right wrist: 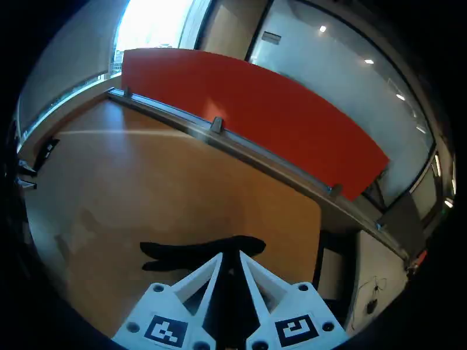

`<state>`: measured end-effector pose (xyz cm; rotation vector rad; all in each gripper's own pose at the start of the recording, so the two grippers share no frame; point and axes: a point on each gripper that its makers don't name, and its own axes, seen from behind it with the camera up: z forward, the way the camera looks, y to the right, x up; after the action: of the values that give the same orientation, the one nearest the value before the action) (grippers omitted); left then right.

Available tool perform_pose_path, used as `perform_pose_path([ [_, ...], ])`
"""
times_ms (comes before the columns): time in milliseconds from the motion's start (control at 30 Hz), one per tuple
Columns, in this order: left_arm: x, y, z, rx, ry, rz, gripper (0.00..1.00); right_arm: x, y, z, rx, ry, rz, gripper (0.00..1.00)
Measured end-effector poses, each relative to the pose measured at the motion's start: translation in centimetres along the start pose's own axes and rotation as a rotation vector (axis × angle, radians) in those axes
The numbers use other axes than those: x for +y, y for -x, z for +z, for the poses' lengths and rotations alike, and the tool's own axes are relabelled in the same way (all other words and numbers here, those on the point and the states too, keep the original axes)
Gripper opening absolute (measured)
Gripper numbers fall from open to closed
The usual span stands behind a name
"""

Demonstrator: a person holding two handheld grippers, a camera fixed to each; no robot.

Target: Fold towel

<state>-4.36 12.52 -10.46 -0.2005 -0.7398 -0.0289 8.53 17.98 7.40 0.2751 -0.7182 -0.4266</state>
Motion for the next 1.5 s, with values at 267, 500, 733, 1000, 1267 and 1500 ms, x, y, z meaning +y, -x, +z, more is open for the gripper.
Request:
perform_pose_path([
  [267,0.9,0.2,0.0,-0.001,0.016,0.011,0.91,0.9,3.7,-2.0,-0.041,0.033,-0.006,0.05],
  [500,1.4,0.5,-0.2,-0.003,0.029,0.024,0.91,1.4,7.1,-3.4,-0.070,0.057,0.015,0.05],
  [733,1.6,1.1,-0.4,-0.009,0.032,0.034,0.91,1.1,10.5,-4.1,-0.095,0.075,0.045,0.05],
  [1000,1.8,1.5,-0.5,-0.015,0.030,0.047,0.91,1.2,14.4,-4.3,-0.126,0.103,0.091,0.05],
  [1267,1.9,1.4,-0.5,-0.015,0.028,0.057,0.91,0.9,17.6,-4.1,-0.154,0.121,0.143,0.05],
  [1500,2.1,1.5,-0.4,-0.017,0.027,0.066,0.91,0.1,20.6,-3.6,-0.184,0.124,0.206,0.05],
])
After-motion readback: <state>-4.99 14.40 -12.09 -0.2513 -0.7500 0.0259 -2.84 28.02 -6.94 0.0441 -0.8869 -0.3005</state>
